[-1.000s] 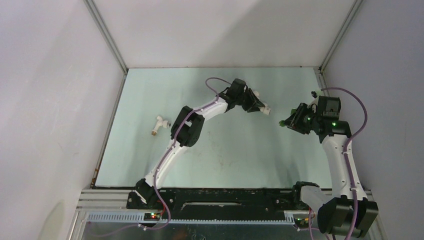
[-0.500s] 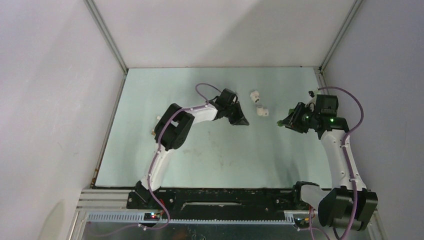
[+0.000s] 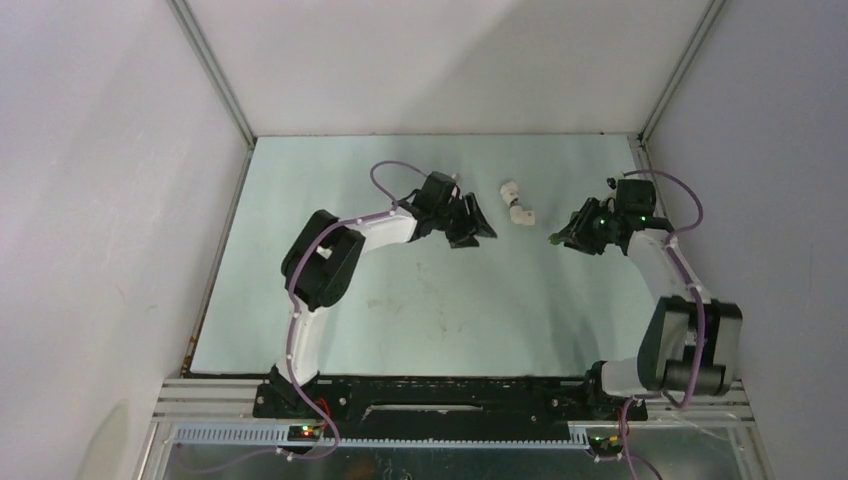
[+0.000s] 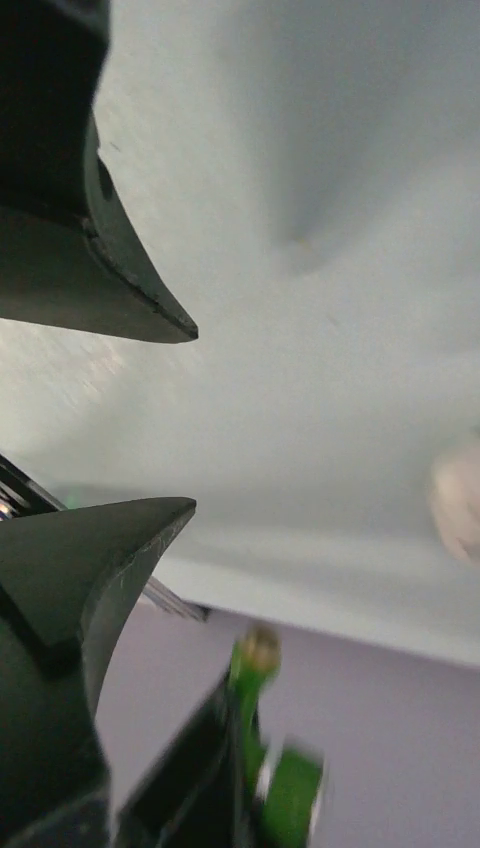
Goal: Install the water faucets
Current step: Move the adaptor to the center of the board.
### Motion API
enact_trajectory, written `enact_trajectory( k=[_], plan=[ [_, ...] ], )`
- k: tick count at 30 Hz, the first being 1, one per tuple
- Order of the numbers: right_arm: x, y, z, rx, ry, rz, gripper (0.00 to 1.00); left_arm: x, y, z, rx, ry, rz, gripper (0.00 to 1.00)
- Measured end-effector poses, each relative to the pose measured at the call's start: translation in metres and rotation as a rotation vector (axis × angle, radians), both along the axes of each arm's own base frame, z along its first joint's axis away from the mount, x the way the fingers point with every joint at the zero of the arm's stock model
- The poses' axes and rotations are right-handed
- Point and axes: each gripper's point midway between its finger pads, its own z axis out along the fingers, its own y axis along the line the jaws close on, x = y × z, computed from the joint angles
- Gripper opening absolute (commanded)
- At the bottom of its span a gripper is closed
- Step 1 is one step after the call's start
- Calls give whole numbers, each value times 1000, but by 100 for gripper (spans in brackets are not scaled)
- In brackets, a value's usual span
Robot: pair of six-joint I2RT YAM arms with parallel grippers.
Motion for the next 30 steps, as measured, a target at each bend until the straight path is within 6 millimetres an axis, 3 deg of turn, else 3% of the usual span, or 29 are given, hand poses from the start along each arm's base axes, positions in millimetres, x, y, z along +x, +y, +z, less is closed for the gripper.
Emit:
enact_trajectory(
  k=[5,8,13,18,22,26,30],
  plan=[
    [37,-8,-44,34,91,-96,0,50,-32,48,-125,-87,44,63],
    [59,-14,-67,61,137,-159,0,73,-48,55,-177,-104,63,64],
    [94,-18,-88,106,163,-223,0,102,-67,31,-191,-60,84,69],
    [134,-20,-84,136,126,-253,0,115,-70,-3,-160,11,115,70],
    [169,-14,-86,165,109,-232,0,124,-68,-6,-175,33,140,64],
    [175,6,-89,194,127,-174,0,129,-71,-7,-192,37,141,57],
    [159,32,-91,219,173,-105,0,120,-72,-14,-193,48,111,47]
  ],
)
